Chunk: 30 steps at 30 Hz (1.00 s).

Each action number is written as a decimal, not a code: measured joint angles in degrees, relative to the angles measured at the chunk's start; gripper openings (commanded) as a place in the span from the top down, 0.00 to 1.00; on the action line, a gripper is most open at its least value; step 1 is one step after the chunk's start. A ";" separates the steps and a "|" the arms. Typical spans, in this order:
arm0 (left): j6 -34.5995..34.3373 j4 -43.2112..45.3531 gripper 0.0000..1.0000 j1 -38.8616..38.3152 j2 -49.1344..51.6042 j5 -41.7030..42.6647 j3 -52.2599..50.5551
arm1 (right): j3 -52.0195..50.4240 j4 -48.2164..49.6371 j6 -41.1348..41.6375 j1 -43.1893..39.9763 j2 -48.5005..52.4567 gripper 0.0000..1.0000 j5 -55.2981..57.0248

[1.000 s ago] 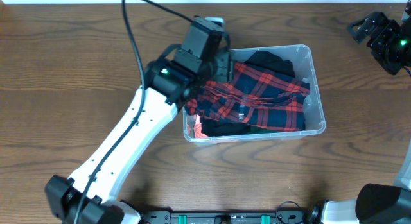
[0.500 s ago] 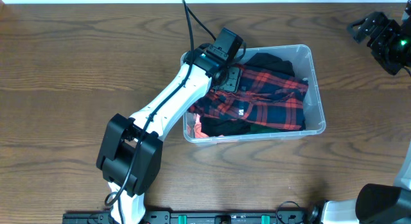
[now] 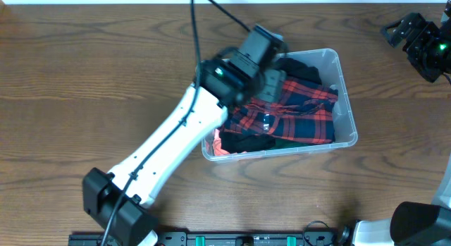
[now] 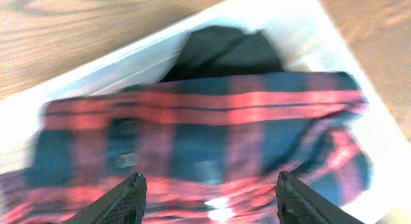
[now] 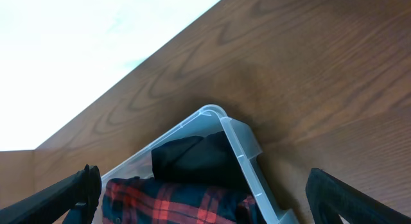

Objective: Pack container
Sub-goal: 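Press the plaid shirt down into the bin with the left gripper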

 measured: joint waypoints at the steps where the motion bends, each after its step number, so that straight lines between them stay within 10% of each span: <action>1: -0.20 1.07 0.35 -1.18 0.42 0.31 -0.52 | 0.00 0.00 0.00 0.00 0.00 0.01 0.00; 14: -0.98 1.53 0.35 -4.92 12.57 1.25 -3.56 | 0.00 0.02 0.00 0.00 0.00 0.01 0.00; 30: 11.45 -6.75 0.34 11.34 12.68 0.98 -2.25 | 0.00 0.00 0.00 0.00 0.00 0.01 0.00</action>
